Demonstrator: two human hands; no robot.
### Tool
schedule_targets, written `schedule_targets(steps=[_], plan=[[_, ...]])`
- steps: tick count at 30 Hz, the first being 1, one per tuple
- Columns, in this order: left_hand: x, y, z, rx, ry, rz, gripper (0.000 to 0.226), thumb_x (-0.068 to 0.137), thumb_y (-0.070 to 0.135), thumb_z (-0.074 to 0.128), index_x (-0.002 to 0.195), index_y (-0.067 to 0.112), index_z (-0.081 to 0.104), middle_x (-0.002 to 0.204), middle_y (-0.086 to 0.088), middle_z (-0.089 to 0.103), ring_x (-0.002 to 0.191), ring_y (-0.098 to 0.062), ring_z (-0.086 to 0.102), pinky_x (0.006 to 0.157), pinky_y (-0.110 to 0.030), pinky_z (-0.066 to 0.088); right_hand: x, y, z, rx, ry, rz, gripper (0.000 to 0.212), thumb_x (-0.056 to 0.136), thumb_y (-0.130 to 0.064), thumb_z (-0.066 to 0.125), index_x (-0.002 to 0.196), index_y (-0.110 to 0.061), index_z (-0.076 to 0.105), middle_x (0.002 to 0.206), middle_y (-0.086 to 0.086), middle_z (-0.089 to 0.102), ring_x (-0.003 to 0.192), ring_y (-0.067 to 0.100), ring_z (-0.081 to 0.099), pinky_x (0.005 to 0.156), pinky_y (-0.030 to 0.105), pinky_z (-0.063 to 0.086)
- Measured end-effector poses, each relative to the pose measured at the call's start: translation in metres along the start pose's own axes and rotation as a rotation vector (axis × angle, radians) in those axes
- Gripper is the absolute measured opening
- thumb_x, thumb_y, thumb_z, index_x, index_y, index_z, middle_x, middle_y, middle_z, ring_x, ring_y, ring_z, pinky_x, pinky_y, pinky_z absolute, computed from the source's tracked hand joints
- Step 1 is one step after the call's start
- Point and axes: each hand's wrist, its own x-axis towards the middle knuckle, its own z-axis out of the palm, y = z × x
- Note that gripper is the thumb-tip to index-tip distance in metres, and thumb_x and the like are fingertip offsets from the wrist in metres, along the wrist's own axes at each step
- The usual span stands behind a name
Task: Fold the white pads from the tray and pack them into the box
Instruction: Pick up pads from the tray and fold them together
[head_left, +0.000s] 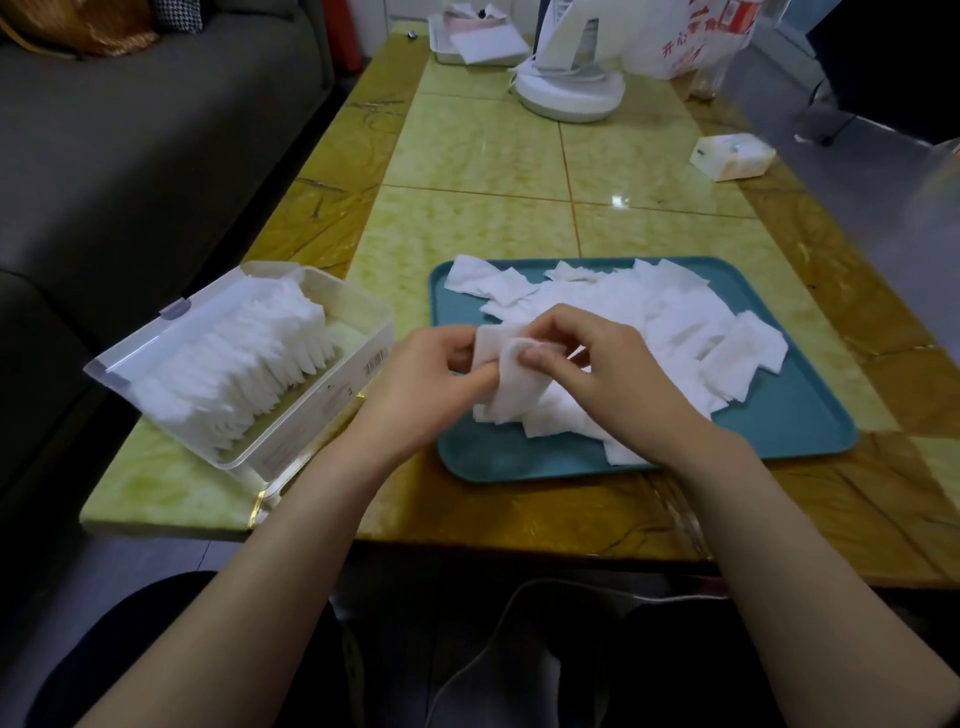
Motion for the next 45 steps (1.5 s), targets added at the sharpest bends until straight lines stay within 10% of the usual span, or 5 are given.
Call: schedule_targets(steps=[15, 21, 29, 38, 45], plan=[[-0.003, 0.009, 0.002, -0.104, 0.092, 0.046, 0.008, 0.083, 0.027, 0.071, 0.083, 0.034, 0.068, 0.078, 0.009, 0.074, 0.079, -0.008, 0.07, 0.081, -0.045, 0.056, 0.003, 0.001, 0.01, 0.125, 0.288, -0.068, 0.02, 0.096, -0.011, 0.041, 0.106, -0.018, 0.056, 0.102, -0.008, 0.058, 0.096, 0.0, 0.053, 0.082, 0.01, 0.04], [0.006, 0.001, -0.009, -0.088, 0.302, -0.014, 0.01, 0.087, 0.021, 0.067, 0.083, 0.03, 0.065, 0.082, 0.006, 0.07, 0.081, -0.014, 0.067, 0.08, -0.042, 0.055, 0.01, 0.028, 0.025, -0.33, -0.104, -0.03, 0.048, 0.092, -0.02, 0.055, 0.137, -0.017, 0.039, 0.14, 0.0, 0.043, 0.13, 0.017, 0.036, 0.103, 0.02, 0.024], [0.006, -0.003, -0.011, -0.027, 0.312, -0.047, 0.01, 0.087, 0.022, 0.066, 0.082, 0.03, 0.063, 0.085, 0.004, 0.07, 0.085, -0.016, 0.067, 0.081, -0.045, 0.056, 0.021, 0.026, 0.032, -0.596, -0.089, 0.032, 0.031, 0.091, -0.02, 0.049, 0.122, -0.017, 0.052, 0.117, 0.002, 0.055, 0.113, 0.023, 0.043, 0.078, 0.033, 0.037], [0.009, -0.005, -0.012, 0.038, 0.352, -0.101, 0.02, 0.084, 0.031, 0.064, 0.093, 0.014, 0.068, 0.084, -0.003, 0.071, 0.084, -0.021, 0.067, 0.078, -0.048, 0.055, 0.018, 0.014, 0.006, -0.171, 0.329, 0.096, 0.012, 0.094, -0.019, 0.051, 0.086, -0.014, 0.059, 0.077, -0.003, 0.06, 0.076, 0.017, 0.056, 0.071, 0.032, 0.045], [0.003, 0.004, 0.002, -0.034, 0.266, -0.079, 0.041, 0.075, 0.038, 0.057, 0.093, 0.003, 0.068, 0.088, -0.017, 0.071, 0.09, -0.032, 0.066, 0.077, -0.053, 0.051, 0.009, -0.012, 0.007, 0.405, 0.122, 0.19, 0.013, 0.093, -0.013, 0.055, 0.096, -0.002, 0.062, 0.057, -0.013, 0.057, 0.055, -0.002, 0.055, 0.057, 0.019, 0.051]])
